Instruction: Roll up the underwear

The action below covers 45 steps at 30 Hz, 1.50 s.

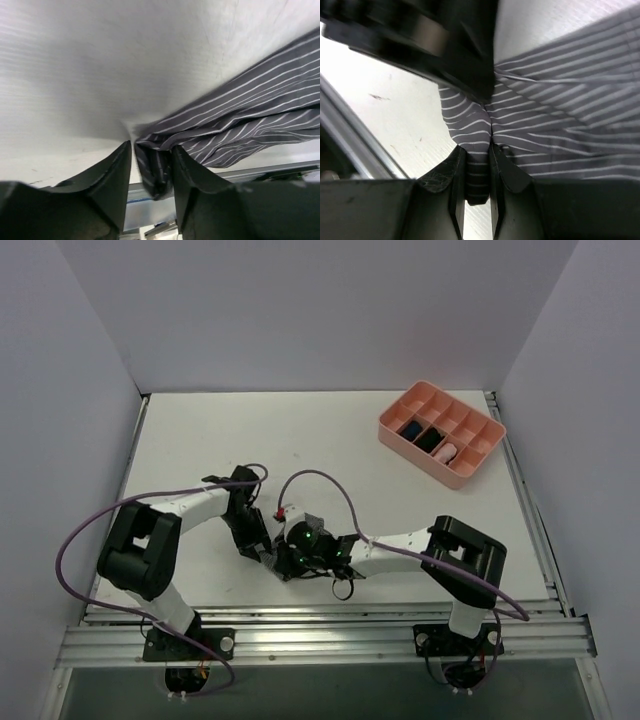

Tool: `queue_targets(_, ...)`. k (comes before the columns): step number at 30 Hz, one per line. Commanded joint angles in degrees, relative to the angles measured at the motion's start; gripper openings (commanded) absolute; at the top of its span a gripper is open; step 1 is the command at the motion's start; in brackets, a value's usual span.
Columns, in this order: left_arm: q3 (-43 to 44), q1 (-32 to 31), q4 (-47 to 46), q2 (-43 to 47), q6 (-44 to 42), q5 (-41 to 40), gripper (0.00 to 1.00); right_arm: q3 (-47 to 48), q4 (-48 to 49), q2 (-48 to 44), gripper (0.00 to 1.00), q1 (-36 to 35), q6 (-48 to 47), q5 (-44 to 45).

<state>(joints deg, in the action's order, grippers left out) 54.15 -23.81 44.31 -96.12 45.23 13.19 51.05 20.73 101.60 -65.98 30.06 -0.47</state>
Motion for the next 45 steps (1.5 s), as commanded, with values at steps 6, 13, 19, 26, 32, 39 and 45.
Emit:
queue_targets(6,-1.9,4.9,-3.3,10.7,-2.8,-0.6,0.54,-15.4,12.6,3.2,0.01,7.2,11.3,-14.4)
queue_targets(13,-7.0,4.6,-8.2,20.0,-3.0,1.2,0.61,-15.8,20.5,11.9,0.01,9.1,16.5,-20.4)
queue_targets(19,-13.3,4.3,-12.7,21.9,-1.9,3.6,0.62,-16.9,25.0,15.0,0.01,10.6,20.6,-23.4)
queue_targets(26,-16.1,4.3,-14.0,21.6,-0.5,1.8,0.62,-18.0,29.5,17.1,0.00,11.6,24.1,-25.7)
queue_targets(32,-16.2,4.3,-16.9,22.3,0.8,2.0,0.63,-17.4,28.6,17.0,0.00,11.6,24.3,-25.5)
queue_targets(39,-17.1,4.2,-18.3,22.0,0.9,1.5,0.65,-16.5,28.6,17.8,0.00,11.5,25.7,-25.5)
queue_targets(45,-18.5,4.2,-21.3,18.5,0.8,1.4,0.65,-15.7,28.2,17.9,0.00,11.5,26.5,-25.7)
